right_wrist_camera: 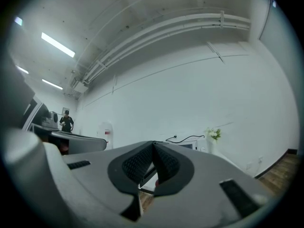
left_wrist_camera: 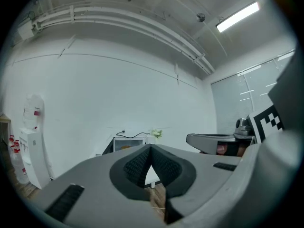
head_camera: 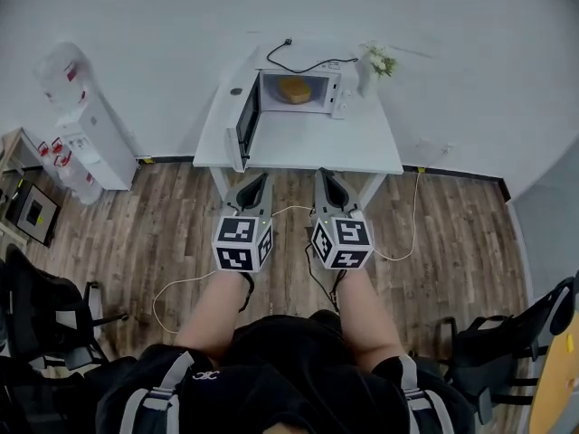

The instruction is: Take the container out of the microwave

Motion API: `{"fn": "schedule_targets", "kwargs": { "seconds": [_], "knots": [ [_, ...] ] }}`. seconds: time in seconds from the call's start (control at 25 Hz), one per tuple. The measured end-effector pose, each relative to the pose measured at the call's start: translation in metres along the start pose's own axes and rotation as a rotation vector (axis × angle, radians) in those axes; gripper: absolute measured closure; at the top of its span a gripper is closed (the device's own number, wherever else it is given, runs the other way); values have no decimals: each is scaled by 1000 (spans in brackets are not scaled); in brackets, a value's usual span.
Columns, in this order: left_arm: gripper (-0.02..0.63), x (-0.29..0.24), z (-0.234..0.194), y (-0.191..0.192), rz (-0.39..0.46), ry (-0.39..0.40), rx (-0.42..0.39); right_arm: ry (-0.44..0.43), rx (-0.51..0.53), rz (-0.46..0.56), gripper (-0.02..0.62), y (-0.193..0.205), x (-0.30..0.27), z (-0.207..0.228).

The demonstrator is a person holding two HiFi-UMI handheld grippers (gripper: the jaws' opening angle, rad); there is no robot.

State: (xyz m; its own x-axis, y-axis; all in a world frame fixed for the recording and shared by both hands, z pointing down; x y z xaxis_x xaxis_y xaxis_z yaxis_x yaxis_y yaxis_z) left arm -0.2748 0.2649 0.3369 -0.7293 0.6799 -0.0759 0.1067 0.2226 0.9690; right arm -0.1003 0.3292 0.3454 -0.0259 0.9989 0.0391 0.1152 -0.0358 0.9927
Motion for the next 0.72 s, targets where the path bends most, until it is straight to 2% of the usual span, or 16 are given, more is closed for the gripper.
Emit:
{"fn": "schedule_targets", "kwargs": {
  "seconds": [0.36,0.72],
  "knots": [
    [606,-36,-21,2,-12,28,-7,40,-12,-13,595,19,-33,9],
    [605,-137,-39,2,-21,12,-28,13,-15,-15,595,42,-123,65]
  ]
}}
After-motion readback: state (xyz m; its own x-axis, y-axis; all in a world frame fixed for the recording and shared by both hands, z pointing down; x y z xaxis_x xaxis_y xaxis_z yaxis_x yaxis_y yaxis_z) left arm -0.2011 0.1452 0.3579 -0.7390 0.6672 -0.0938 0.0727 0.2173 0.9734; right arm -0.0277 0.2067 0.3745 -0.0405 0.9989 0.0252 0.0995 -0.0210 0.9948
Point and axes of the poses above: the fingertips, and each gripper's own axes: x backward along the fingers, z to its right, y out of its underside, the point moved 10 cm from there along x, backward along the fingers, and after that the axes turned 11 degrees about x, right-handed, at the moved point
